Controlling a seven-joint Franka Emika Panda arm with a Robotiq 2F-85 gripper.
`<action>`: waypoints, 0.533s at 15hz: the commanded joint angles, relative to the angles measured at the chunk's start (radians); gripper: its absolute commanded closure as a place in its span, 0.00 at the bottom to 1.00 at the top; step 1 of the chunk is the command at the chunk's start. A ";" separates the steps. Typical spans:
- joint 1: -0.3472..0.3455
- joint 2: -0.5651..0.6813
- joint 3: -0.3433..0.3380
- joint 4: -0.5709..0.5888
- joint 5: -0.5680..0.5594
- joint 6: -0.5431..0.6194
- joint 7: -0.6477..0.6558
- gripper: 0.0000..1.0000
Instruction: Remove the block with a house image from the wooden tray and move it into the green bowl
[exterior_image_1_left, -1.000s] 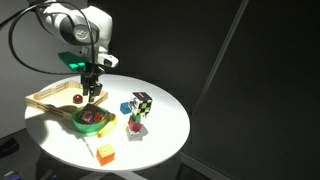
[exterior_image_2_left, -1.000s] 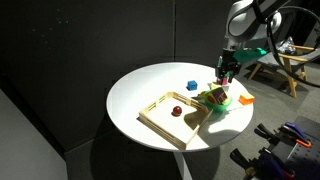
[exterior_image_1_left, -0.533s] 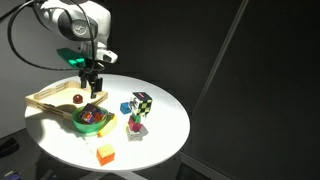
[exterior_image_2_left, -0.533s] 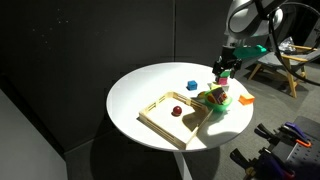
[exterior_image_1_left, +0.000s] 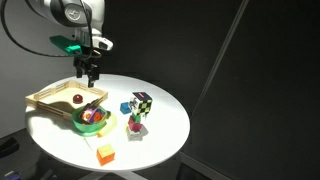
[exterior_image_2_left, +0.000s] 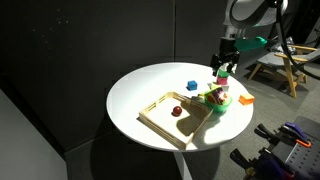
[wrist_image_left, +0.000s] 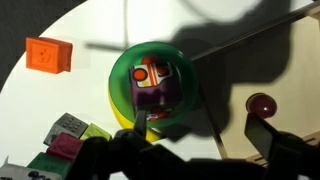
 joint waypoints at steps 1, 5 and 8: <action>0.008 -0.061 0.013 -0.010 0.000 -0.042 -0.054 0.00; 0.021 -0.106 0.023 -0.019 0.012 -0.080 -0.141 0.00; 0.033 -0.142 0.026 -0.026 0.019 -0.121 -0.206 0.00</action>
